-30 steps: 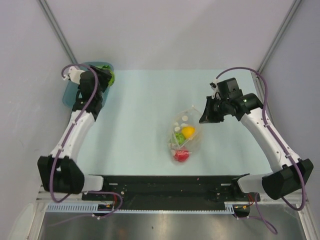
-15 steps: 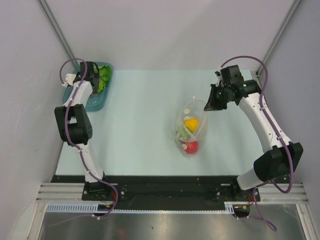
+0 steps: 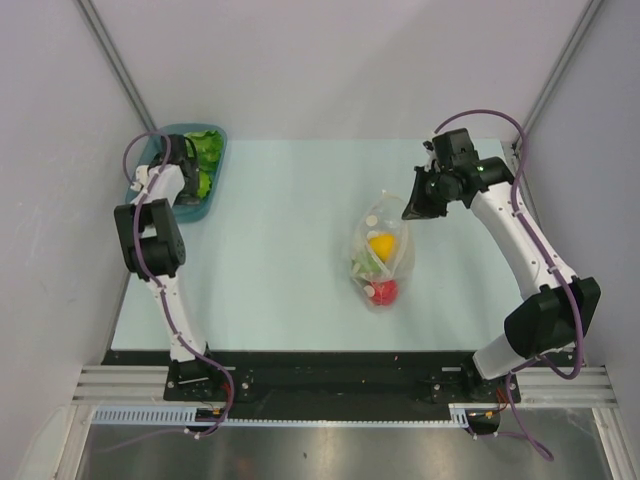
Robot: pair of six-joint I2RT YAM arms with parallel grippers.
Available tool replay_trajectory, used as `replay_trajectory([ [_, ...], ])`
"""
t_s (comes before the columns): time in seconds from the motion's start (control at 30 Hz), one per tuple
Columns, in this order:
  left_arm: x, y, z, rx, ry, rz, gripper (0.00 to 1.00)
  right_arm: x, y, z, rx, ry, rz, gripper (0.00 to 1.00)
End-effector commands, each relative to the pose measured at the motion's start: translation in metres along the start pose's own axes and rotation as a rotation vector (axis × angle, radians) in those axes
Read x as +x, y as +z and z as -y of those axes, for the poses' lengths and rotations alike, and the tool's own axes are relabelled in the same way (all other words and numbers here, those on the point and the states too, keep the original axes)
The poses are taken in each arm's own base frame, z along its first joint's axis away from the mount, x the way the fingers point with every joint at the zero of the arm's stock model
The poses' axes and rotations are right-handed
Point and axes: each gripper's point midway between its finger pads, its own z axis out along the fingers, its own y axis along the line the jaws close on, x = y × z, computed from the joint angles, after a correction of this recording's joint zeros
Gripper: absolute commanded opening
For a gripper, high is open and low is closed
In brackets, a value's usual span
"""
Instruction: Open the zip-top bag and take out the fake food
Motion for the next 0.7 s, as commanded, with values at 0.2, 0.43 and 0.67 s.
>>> replay_trajectory([
  [0.2, 0.002, -0.051, 0.050, 0.211, 0.052, -0.109, 1.00, -0.001, -0.022, -0.014, -0.030, -0.067, 0.054, 0.00],
  [0.43, 0.022, -0.137, 0.043, 0.352, 0.294, -0.171, 0.99, 0.023, -0.042, -0.026, -0.085, -0.075, 0.041, 0.00],
  [0.67, 0.103, -0.268, 0.004, 0.637, 0.554, -0.373, 0.93, 0.048, -0.052, -0.036, -0.164, -0.078, 0.056, 0.00],
])
